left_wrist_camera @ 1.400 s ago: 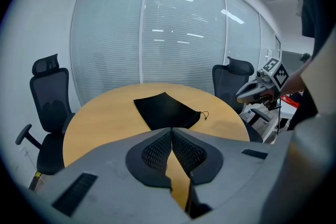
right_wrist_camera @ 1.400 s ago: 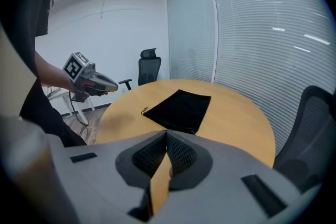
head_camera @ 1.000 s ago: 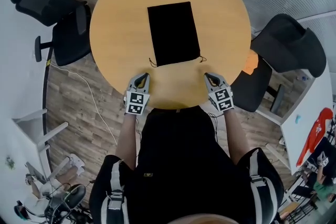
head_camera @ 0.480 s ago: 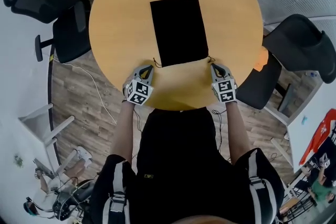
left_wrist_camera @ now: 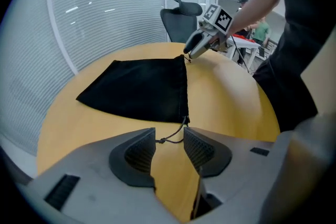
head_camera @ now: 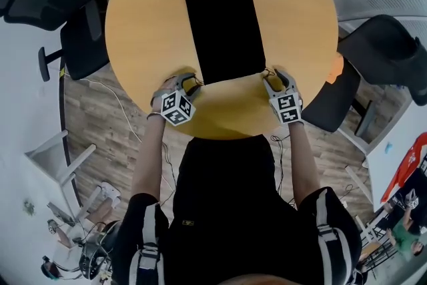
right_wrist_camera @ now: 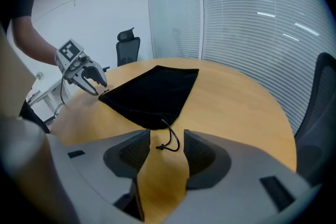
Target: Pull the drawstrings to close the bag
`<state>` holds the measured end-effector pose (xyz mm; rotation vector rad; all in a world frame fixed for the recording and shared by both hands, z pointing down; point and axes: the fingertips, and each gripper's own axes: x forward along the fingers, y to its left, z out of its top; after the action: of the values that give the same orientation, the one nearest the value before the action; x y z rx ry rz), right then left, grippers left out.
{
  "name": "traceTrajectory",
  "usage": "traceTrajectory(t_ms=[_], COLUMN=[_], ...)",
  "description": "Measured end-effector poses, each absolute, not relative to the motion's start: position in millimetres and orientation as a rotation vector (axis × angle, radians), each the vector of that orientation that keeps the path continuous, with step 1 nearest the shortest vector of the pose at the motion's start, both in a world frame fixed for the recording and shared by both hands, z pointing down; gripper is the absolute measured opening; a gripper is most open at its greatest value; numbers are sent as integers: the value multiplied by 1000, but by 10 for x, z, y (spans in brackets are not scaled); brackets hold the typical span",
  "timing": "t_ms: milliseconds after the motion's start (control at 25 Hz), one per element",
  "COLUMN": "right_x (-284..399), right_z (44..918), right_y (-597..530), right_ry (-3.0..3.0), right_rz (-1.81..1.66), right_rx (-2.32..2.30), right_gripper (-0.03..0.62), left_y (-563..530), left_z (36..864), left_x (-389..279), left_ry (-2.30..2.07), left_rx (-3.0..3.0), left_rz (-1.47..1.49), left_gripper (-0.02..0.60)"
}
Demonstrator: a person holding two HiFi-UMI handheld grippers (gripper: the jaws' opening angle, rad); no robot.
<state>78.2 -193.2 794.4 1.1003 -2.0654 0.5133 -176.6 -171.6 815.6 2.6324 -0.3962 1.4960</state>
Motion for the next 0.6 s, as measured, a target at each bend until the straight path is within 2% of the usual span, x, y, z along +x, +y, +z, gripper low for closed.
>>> traceTrajectory(t_ms=[360,480,560,600], right_x=[678,648,694,719], right_z=[8077,8150,8172,8179], right_y=[-1959,-1957,-1960,-1963], right_ry=[-2068,-2051,-2032,-2023], right_rz=[571,584,590,595], right_rx=[1062,1061,1080,1088], right_gripper=[241,202,151,102], left_y=[-1653,-1625,-1577,-1564], left_z=[8291,8303,8319,8324], left_x=[-1693,-1700,-1672,-1660], left_ry=[-162,-130,-121,-134], left_rx=[2610,2594,2575,2566], left_rz=[1651,1634,1608,1591], left_gripper=[143,116,48,38])
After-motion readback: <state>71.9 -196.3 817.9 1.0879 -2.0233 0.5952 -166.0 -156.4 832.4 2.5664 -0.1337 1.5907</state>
